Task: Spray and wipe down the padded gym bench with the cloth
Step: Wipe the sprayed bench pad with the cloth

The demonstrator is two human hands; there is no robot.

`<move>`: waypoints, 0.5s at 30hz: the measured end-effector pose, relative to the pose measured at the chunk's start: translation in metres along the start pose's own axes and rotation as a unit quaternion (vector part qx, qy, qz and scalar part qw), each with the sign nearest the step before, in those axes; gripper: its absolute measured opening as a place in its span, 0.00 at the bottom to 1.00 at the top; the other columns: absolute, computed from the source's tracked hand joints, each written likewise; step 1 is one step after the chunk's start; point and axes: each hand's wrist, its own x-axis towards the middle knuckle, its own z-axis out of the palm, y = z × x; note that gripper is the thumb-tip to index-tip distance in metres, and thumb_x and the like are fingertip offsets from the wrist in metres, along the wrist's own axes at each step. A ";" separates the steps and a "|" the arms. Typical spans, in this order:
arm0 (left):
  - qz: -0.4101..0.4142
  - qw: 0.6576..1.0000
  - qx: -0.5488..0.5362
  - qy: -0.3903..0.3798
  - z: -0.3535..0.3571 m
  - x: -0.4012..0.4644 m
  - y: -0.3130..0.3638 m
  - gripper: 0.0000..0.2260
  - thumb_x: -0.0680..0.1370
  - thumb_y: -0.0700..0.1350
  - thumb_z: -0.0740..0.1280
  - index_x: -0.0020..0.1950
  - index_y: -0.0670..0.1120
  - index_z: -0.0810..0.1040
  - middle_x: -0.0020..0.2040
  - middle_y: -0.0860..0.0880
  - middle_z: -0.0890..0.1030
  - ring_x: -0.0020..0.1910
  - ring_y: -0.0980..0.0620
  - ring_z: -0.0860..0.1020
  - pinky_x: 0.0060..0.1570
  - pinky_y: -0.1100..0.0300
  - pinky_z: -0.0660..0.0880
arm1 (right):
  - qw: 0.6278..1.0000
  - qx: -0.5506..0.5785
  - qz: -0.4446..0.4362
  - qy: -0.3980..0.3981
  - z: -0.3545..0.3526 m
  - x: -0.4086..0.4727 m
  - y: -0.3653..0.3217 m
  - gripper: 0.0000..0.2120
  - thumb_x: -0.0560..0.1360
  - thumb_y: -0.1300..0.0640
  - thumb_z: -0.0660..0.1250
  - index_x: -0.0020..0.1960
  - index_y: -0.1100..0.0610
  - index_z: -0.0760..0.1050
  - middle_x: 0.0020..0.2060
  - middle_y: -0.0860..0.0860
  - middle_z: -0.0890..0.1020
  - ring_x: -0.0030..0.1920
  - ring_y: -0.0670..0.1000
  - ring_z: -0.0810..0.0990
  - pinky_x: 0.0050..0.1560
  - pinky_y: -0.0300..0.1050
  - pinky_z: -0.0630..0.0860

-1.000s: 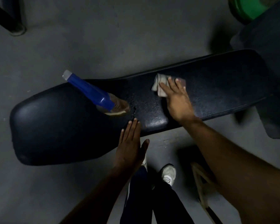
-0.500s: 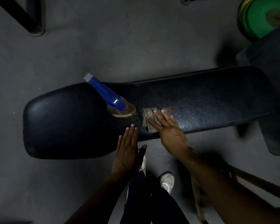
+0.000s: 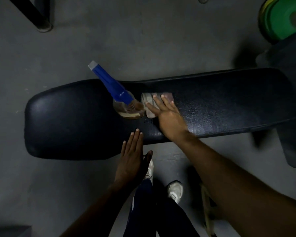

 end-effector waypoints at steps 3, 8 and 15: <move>-0.017 1.000 -0.014 0.005 -0.004 -0.003 0.004 0.36 0.78 0.65 0.45 0.81 0.47 0.49 0.81 0.53 0.44 0.79 0.56 0.40 0.76 0.56 0.39 | 1.000 -0.030 0.000 0.004 0.024 -0.051 0.003 0.41 0.76 0.69 0.62 0.83 0.45 0.55 0.84 0.52 0.53 0.84 0.60 0.50 0.81 0.59 0.49; -0.059 0.998 -0.038 0.008 -0.004 -0.005 0.008 0.38 0.76 0.67 0.43 0.81 0.48 0.47 0.81 0.53 0.43 0.78 0.57 0.40 0.77 0.54 0.41 | 0.999 -0.036 -0.007 0.017 0.056 -0.103 -0.010 0.40 0.68 0.68 0.59 0.80 0.50 0.66 0.79 0.56 0.68 0.79 0.64 0.65 0.75 0.66 0.67; -0.071 0.996 -0.048 0.028 -0.002 -0.001 0.011 0.32 0.83 0.59 0.54 0.82 0.47 0.49 0.82 0.51 0.46 0.80 0.53 0.44 0.76 0.53 0.42 | 0.996 -0.044 -0.077 0.001 0.054 -0.079 -0.020 0.36 0.74 0.61 0.48 0.82 0.47 0.60 0.83 0.53 0.59 0.83 0.60 0.54 0.81 0.61 0.51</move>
